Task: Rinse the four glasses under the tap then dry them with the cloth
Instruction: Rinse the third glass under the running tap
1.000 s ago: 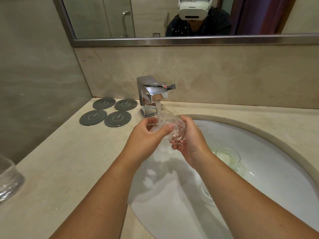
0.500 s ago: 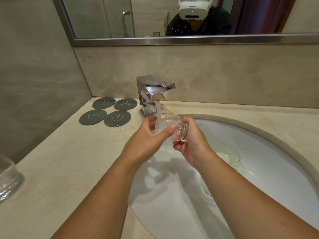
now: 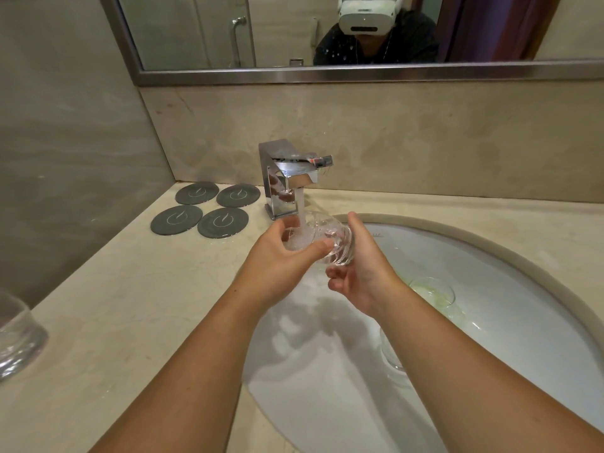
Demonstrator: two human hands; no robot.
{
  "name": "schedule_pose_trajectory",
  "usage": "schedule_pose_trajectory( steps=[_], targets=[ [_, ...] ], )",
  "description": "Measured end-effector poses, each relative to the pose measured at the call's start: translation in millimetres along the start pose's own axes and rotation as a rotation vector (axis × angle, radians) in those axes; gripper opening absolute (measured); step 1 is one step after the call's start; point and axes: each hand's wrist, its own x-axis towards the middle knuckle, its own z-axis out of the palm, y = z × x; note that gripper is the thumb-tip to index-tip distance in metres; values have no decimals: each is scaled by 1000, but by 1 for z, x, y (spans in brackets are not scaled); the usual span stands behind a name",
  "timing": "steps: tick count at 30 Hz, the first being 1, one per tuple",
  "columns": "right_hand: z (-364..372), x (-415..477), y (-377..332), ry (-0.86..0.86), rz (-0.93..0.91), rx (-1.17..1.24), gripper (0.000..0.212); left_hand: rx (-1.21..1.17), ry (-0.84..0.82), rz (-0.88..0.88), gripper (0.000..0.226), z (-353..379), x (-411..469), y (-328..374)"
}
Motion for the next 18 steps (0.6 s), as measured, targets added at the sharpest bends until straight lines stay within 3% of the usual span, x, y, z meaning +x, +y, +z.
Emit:
schedule_pose_trajectory(
  steps=[3,6,14,18],
  targets=[
    [2,0,-1,-6,-23,45,43,-9,-14,25,66,1,1,0],
    [4,1,-1,0,-55,70,29,-2,-37,30,73,2,1,1],
    [4,1,-3,24,-126,76,26,-57,-7,6,104,3,2,-1],
    [5,1,-2,15,-129,46,27,-62,38,23,92,2,0,1]
  ],
)
